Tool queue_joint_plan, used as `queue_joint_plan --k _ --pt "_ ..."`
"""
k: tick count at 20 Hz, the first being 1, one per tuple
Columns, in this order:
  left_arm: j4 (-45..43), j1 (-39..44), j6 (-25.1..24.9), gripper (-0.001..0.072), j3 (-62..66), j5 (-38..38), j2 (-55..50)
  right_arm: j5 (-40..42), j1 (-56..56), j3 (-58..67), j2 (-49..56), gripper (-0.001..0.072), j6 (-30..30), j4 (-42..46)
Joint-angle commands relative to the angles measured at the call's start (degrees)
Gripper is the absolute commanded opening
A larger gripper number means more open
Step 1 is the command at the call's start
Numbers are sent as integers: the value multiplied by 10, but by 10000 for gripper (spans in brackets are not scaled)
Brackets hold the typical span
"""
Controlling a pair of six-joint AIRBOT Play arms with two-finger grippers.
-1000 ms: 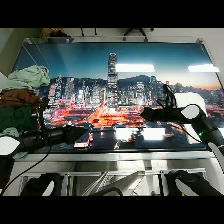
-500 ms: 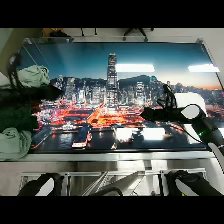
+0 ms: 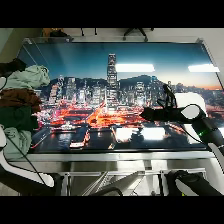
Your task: Fold the shirts.
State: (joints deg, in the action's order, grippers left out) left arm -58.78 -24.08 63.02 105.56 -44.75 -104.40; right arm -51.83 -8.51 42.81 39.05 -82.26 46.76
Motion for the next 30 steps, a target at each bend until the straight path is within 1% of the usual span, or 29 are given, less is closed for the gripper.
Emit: queue_joint_plan --k 1,2,4,6,8,9,10,11,12,14,16,20,22,23,25,26,28,30 --pt "-3 1 -59 699 100 50 -156 10 0 0 1 25 0 0" --pt "-4 3 -69 699 119 49 -188 13 0 0 3 25 0 0" --pt "-44 13 -71 699 128 70 -230 12 0 0 4 25 0 0" --pt "-104 21 -71 699 110 101 -244 12 0 0 4 25 0 0" --pt "-138 31 -71 698 90 127 -244 12 0 0 4 25 0 0" --pt "-137 33 -71 657 87 134 -244 12 0 0 4 25 0 0" --pt "-137 35 -71 443 88 133 -244 12 0 0 4 24 0 0" --pt "-137 35 -71 150 93 122 -244 12 0 0 4 25 0 0" --pt "-137 34 -70 13 105 91 -244 12 0 0 4 25 0 0" --pt "-135 36 -55 11 147 26 -239 12 0 0 4 25 0 0" --pt "-126 46 -17 11 159 12 -195 12 0 0 4 25 0 0" --pt "-26 91 -16 11 119 13 -11 12 0 0 4 25 0 0" --pt "2 124 -17 11 99 -4 93 12 0 0 4 25 0 0" --pt "5 141 -17 11 99 -31 135 12 0 0 4 25 0 0" --pt "4 181 -4 11 98 -114 204 12 0 0 4 25 0 0" --pt "4 203 18 11 98 -165 228 12 0 0 4 25 0 0" --pt "3 243 59 12 79 -243 257 12 0 0 4 25 0 0" --pt "4 287 90 12 22 -283 278 12 0 0 4 25 0 0"
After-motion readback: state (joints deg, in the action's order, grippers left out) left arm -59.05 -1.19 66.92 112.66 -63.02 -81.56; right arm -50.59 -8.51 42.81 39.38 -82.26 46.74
